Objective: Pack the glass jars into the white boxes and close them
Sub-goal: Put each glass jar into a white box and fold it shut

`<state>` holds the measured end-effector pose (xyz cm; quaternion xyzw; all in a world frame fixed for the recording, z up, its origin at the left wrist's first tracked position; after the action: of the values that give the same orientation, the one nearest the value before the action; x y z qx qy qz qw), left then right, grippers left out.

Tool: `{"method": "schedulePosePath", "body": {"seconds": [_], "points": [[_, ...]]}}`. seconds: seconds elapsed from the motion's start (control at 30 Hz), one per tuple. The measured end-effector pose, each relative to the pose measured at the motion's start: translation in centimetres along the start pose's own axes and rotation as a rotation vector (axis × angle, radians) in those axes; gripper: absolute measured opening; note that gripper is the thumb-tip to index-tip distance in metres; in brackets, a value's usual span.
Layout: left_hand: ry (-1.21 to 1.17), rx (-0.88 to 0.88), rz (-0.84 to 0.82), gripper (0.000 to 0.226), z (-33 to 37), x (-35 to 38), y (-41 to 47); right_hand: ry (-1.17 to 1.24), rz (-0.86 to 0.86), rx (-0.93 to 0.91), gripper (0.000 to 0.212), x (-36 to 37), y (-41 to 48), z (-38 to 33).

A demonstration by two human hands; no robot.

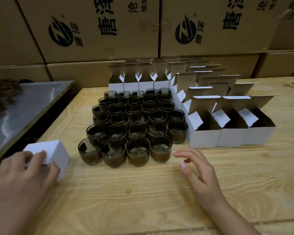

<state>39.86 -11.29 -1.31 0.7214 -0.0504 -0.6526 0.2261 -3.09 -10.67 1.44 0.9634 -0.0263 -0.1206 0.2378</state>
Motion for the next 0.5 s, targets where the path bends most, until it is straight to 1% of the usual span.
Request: {"method": "schedulePosePath", "body": {"seconds": [0.07,0.1,0.13,0.2,0.23,0.3,0.33,0.4,0.5], "points": [[0.012,0.009,0.056,0.065,0.2,-1.0,3.1,-0.013,0.004,0.017,0.025,0.0,0.0,0.1],[-0.021,-0.027,0.115,0.063,0.1,-1.4,4.6,-0.011,0.001,0.027,0.026,0.0,0.1,0.2],[-0.100,-0.089,0.161,0.058,-0.4,-1.6,5.8,-0.008,-0.001,0.034,0.026,0.0,0.1,0.2],[-0.230,-0.120,0.234,0.046,-0.1,-1.6,7.9,-0.030,-0.010,0.025,0.028,0.1,0.2,0.1],[-0.248,-0.097,0.249,0.041,0.3,-1.5,9.1,-0.029,-0.021,0.022,0.029,0.3,0.2,0.1],[-0.288,-0.083,0.176,0.032,0.6,-0.3,11.7,-0.055,-0.032,0.017,0.030,0.5,0.3,0.1],[-0.306,-0.099,0.118,0.036,0.5,0.6,12.9,-0.063,-0.038,0.012,0.030,0.5,0.3,0.2],[-0.309,-0.114,0.035,0.052,0.3,2.0,15.2,-0.080,-0.056,0.009,0.030,0.7,0.5,0.3],[-0.202,-0.085,-0.015,0.067,0.4,3.2,18.7,-0.125,-0.049,0.045,0.033,0.8,0.9,1.3]]}}
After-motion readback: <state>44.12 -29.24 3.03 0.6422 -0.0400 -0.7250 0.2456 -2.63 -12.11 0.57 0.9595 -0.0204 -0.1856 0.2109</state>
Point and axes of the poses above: each hand's wrist, its own y-axis towards the middle knuckle, its own x-axis out of the palm, z = x × y, the point moved 10 cm from there along y, towards the middle knuckle, and after that the axes turned 5 degrees about y, right-handed, at the moved point
